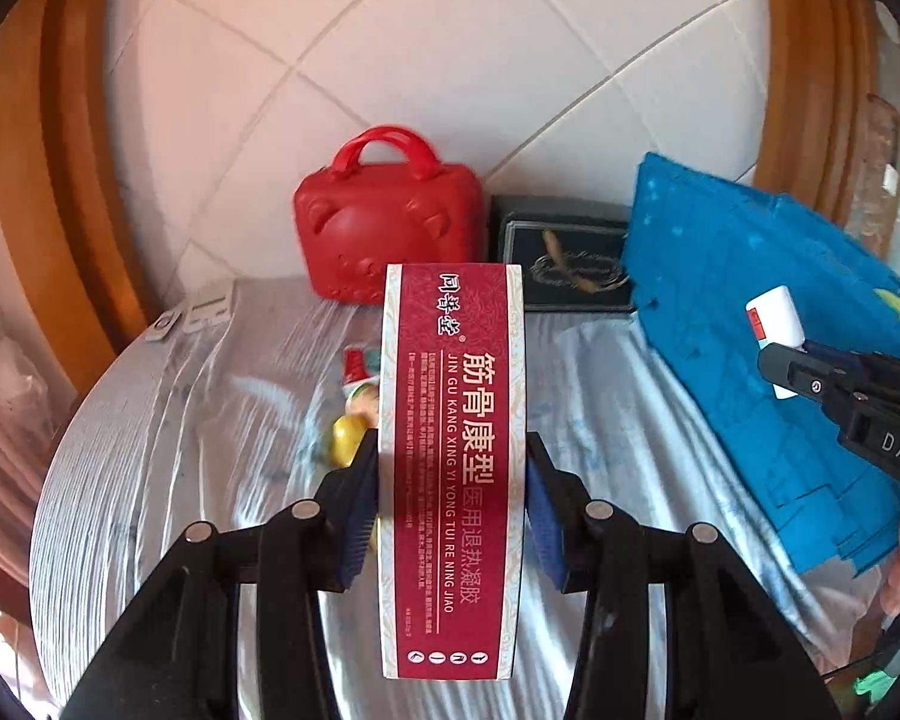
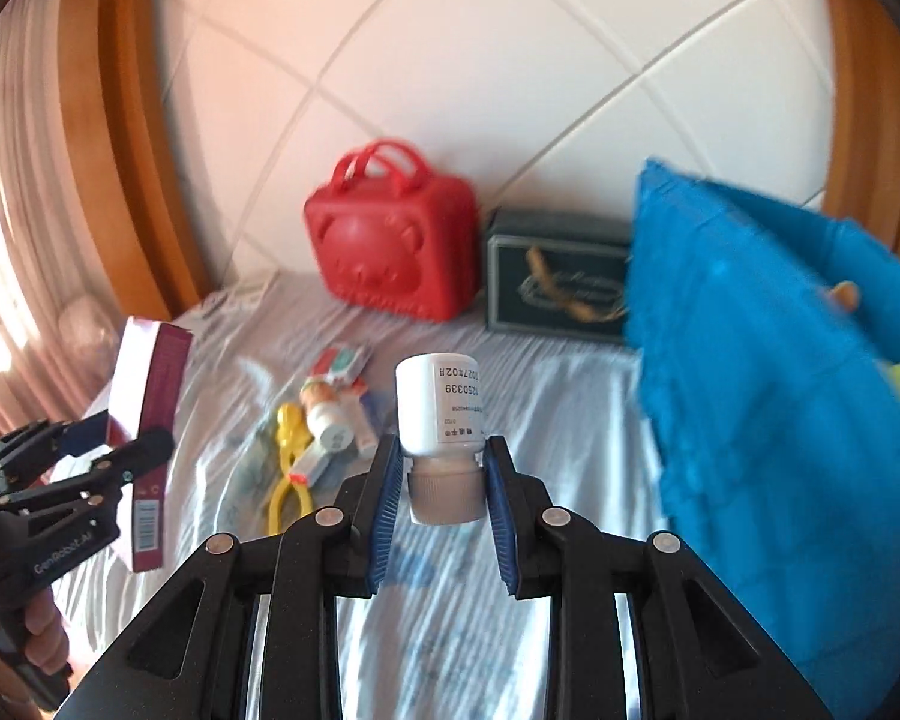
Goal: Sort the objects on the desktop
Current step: 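Lift the red box and white bottle and carry both over the crate, then open both grippers to drop the red box and white bottle into the crate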
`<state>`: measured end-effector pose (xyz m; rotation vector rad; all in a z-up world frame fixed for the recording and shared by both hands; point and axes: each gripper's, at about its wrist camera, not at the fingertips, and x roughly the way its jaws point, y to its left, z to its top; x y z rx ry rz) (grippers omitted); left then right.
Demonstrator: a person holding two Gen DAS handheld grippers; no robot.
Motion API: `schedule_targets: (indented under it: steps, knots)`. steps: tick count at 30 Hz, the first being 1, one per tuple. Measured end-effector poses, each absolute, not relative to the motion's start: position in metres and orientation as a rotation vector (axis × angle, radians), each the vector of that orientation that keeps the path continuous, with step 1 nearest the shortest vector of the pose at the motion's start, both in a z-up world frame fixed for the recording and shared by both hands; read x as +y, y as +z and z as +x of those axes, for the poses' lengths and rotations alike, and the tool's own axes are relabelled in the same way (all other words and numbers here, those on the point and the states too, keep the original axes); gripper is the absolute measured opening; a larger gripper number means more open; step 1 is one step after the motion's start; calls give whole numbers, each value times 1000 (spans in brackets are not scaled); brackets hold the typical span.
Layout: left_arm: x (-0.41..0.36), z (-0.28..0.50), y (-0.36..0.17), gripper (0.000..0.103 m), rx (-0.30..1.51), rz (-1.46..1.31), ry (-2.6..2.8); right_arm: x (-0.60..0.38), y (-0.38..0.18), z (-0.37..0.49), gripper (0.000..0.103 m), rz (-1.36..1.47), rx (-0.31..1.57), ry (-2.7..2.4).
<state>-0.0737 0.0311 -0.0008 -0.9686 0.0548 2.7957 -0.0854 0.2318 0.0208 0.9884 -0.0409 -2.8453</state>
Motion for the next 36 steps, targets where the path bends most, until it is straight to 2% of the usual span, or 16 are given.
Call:
schedule_targets:
  steps: [7, 13, 23, 36]
  knots:
    - [139, -64, 71, 44, 39, -770, 2618, 332, 106, -25, 27, 810, -77, -3019]
    - [256, -57, 114, 44, 98, -653, 2513, 425, 145, 4, 27, 793, 4, -3174]
    - [412, -64, 113, 44, 213, -800, 2412, 532, 125, -3, 27, 908, -1, -3207]
    - [461, -74, 92, 44, 260, -898, 2472, 590, 105, -9, 27, 929, -62, -3165]
